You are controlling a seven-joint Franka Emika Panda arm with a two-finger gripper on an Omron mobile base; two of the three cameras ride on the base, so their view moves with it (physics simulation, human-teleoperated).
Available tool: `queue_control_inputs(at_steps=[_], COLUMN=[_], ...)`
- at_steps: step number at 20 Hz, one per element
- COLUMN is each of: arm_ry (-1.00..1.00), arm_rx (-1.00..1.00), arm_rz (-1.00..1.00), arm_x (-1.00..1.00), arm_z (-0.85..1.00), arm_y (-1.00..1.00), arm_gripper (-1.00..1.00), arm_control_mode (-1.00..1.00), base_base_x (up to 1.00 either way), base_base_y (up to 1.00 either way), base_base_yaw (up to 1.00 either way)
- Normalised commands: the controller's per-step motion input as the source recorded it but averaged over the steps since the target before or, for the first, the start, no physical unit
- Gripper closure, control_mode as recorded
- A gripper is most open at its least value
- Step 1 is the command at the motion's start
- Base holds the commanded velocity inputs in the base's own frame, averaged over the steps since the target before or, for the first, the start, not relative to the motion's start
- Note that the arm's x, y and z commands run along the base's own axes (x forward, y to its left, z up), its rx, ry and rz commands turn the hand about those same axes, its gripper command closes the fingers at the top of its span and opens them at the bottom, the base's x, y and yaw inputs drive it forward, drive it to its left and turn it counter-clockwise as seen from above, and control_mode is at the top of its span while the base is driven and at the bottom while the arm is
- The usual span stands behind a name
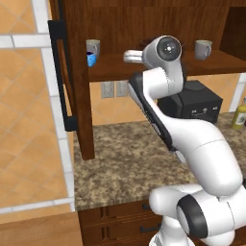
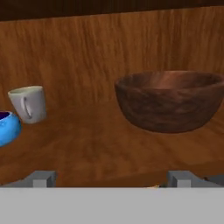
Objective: Gather all objects into one cabinet and sort the glasses and bowls to opposite sides.
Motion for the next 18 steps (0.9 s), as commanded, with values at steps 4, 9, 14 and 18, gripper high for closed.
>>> queue_control_inputs(at_steps=[4, 9, 14, 18], arm_ry=[0.04, 0.04, 0.00, 0.00], arm_rx=[0.09, 0.11, 0.14, 0.15], arm_rz=[-0.12, 0.01, 0.15, 0.17], arm_x=[0.00, 0.00, 0.00, 0.00], arm_z=[0.14, 0.01, -0.04, -0.01], arm_y=[-0.91, -0.99, -0.92, -0.82], arm_gripper=[-1.00, -1.00, -1.00, -1.00], arm_control_mode=[-1.00, -1.00, -1.00, -1.00], base_base_x=[0.00, 0.00, 0.00, 0.00], base_base_y=[0.00, 0.00, 0.00, 0.00], base_base_yaw=[0.00, 0.00, 0.00, 0.00])
